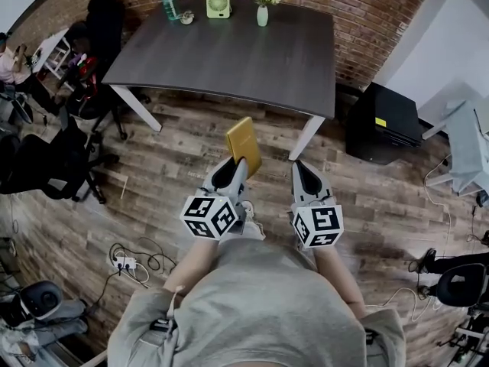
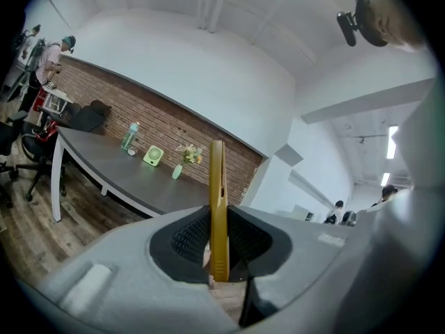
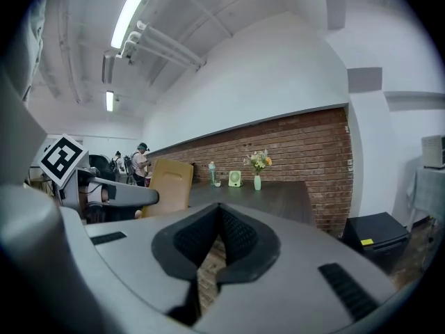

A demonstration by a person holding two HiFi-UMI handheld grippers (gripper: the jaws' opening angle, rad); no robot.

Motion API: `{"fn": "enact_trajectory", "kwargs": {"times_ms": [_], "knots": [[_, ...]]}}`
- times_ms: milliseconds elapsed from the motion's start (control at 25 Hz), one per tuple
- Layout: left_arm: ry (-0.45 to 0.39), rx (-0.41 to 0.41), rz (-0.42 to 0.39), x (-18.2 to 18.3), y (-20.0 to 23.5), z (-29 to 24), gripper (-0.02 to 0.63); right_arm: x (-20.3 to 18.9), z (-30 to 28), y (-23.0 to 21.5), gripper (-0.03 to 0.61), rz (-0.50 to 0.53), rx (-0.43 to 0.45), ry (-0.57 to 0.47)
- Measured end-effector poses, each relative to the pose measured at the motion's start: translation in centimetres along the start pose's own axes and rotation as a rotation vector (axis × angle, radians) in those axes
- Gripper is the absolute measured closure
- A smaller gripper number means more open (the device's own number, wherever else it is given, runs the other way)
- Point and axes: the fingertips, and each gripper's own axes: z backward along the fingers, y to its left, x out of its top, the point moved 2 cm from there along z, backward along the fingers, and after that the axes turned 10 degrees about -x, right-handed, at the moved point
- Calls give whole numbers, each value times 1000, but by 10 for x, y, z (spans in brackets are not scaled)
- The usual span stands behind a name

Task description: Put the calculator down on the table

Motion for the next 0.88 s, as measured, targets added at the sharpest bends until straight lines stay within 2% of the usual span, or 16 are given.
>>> {"fn": "enact_trajectory", "kwargs": {"times_ms": [480,880], "knots": [[14,-32,14,41,68,-68,529,23,-100,-4,577,4,-24,3],[29,-59,15,61,117,-106,530,26,-164,0,577,7,-41,11]]}}
